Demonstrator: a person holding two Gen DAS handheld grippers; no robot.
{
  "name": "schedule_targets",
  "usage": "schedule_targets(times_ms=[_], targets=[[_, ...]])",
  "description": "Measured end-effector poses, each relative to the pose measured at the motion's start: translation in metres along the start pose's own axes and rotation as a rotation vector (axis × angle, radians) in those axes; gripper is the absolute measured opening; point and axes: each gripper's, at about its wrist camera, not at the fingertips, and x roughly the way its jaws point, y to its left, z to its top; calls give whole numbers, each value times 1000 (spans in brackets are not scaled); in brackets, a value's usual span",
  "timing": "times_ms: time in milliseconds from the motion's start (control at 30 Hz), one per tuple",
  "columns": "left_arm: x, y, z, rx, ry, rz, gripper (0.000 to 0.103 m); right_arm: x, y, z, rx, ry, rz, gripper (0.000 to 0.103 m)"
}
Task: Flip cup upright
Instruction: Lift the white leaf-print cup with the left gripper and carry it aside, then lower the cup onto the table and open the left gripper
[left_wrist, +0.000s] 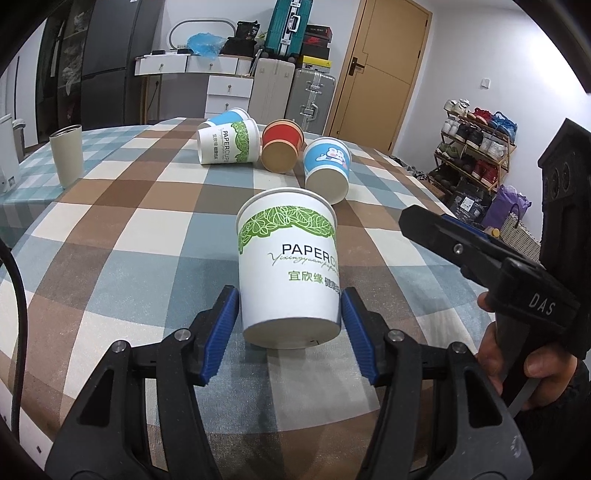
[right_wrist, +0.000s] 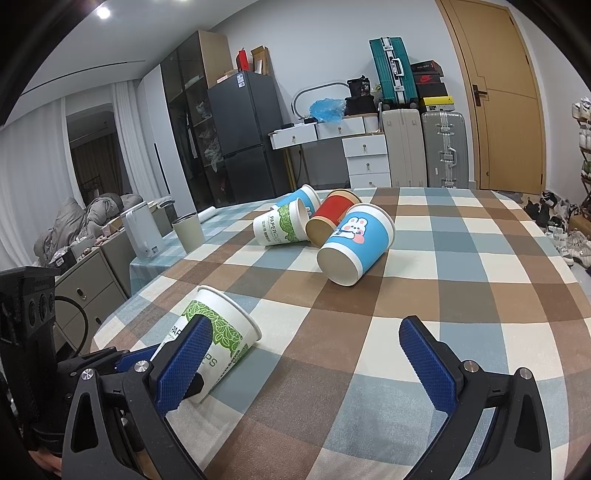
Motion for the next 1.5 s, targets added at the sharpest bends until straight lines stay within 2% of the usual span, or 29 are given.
schedule_targets(times_ms=[33, 67, 300, 433, 600, 867, 1067, 1500], targets=[[2, 2, 0, -10, 6, 4, 72, 0, 0, 0, 0, 0, 0, 103], [2, 3, 1, -17, 4, 2, 80, 0, 0, 0, 1, 0, 1, 103], [-4, 14, 9, -6, -34, -10, 88, -1, -1, 0, 5, 0, 3, 103], [-13, 30, 17, -26, -77, -25, 102, -1, 0, 0, 5, 5, 2, 103], [-22, 47, 25, -20, -109, -49, 102, 0, 3, 0, -1, 16, 0, 103], [-19, 71, 32, 35, -143, 11, 102, 3, 9, -1, 3, 28, 14, 103], [-10, 74, 28, 88, -148, 42, 102, 4, 15, -2, -1, 34, 24, 103], [-13, 74, 24, 86, -186, 30, 102, 3, 20, -7, -15, 40, 26, 103]])
